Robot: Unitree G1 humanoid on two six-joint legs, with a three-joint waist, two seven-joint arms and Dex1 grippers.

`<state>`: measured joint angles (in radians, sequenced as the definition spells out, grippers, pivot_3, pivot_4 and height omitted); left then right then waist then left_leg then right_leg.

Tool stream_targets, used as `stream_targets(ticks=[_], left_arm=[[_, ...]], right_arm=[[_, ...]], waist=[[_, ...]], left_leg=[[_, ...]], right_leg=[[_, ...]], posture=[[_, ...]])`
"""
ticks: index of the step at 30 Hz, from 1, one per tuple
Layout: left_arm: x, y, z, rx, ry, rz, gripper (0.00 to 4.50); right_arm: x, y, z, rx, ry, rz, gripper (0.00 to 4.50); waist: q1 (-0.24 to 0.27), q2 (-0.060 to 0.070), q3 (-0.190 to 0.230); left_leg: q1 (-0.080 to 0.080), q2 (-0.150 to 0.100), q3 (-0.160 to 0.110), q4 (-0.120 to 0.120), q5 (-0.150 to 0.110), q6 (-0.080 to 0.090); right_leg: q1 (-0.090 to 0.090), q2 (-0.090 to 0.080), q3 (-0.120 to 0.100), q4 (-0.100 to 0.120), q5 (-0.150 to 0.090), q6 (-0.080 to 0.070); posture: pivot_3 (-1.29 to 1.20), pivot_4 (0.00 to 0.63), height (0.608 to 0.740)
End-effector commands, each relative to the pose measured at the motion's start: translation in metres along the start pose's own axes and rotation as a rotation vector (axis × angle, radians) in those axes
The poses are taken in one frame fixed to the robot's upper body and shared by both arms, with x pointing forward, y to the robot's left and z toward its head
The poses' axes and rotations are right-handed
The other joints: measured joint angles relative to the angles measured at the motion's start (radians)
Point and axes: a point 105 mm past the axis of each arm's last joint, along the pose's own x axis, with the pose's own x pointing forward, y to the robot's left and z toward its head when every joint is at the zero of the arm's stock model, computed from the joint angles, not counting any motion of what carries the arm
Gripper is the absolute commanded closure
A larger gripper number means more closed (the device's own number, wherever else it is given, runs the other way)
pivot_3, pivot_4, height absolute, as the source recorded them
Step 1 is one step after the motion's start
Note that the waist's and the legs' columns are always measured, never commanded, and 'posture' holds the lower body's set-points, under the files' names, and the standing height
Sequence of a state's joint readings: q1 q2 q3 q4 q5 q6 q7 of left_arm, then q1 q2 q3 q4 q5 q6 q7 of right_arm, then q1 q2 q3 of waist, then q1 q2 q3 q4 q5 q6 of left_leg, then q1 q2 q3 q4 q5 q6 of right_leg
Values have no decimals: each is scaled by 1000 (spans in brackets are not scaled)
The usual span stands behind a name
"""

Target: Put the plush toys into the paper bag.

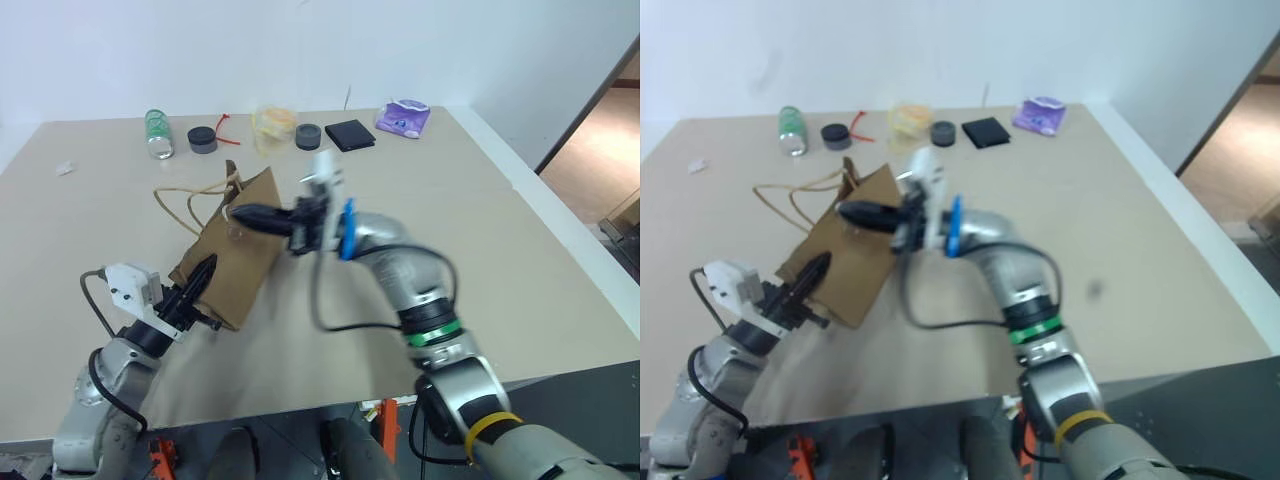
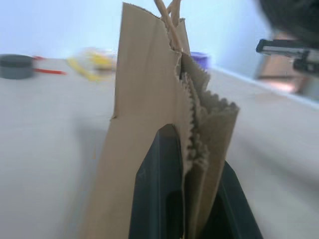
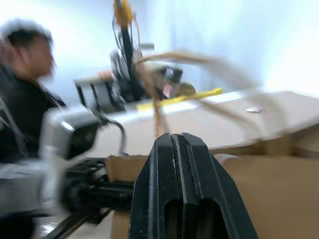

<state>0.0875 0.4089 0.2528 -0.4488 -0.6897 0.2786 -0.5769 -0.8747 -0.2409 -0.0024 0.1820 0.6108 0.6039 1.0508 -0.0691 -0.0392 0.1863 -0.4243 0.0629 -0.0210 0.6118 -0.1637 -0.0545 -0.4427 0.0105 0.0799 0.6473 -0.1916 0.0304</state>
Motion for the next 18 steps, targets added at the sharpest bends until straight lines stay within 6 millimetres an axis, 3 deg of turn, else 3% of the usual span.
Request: stream_targets(ticks=[1, 3, 7, 11, 13, 14, 18], left_arm=[[-7, -19, 10, -44, 44, -271, 4441], [-14, -21, 4, 0, 147, -413, 4441], [-20, -23, 0, -1, 240, -596, 4441], [-10, -1, -8, 111, 311, -617, 4441], [-4, 4, -6, 102, 316, -629, 4441], [3, 11, -1, 192, 280, -603, 4441], [14, 12, 3, 234, 275, -634, 4441]], right_arm=[[-35, -2, 20, -4, -1, 6, 4500], [-51, -8, 16, -6, 47, -37, 4500], [-56, -8, 9, -10, 80, -56, 4500], [-55, -4, 1, -11, 102, -50, 4500], [-55, 0, -5, -8, 133, -38, 4500], [-56, 2, -9, -5, 150, -32, 4500], [-60, 2, -13, -5, 174, -48, 4500]], waist=[[-6, 0, 0], [-15, 0, 0], [-33, 2, 1], [-31, 2, 1], [-30, 2, 1], [-30, 2, 1], [-24, 2, 1]], left_leg=[[0, 0, 1, 0, 0, 0], [1, 0, 1, -1, -1, 1], [5, 0, 1, -4, -3, 5], [4, 1, 0, -6, -3, 5], [3, 1, 0, -5, -3, 5], [3, 1, 0, -5, -3, 5], [2, 0, 0, -5, -3, 5]], right_leg=[[0, 0, 0, 0, 0, 0], [-1, 0, 0, 0, -1, -1], [-1, 2, 0, 0, -3, -4], [-1, 3, 0, 1, -4, -4], [-1, 3, 0, 1, -4, -4], [-1, 2, 1, 1, -4, -4], [-1, 2, 1, 1, -5, -3]], posture=[[0, 150, 740], [0, 150, 740], [0, 150, 740], [0, 150, 740], [0, 150, 740], [0, 150, 740], [0, 150, 740]])
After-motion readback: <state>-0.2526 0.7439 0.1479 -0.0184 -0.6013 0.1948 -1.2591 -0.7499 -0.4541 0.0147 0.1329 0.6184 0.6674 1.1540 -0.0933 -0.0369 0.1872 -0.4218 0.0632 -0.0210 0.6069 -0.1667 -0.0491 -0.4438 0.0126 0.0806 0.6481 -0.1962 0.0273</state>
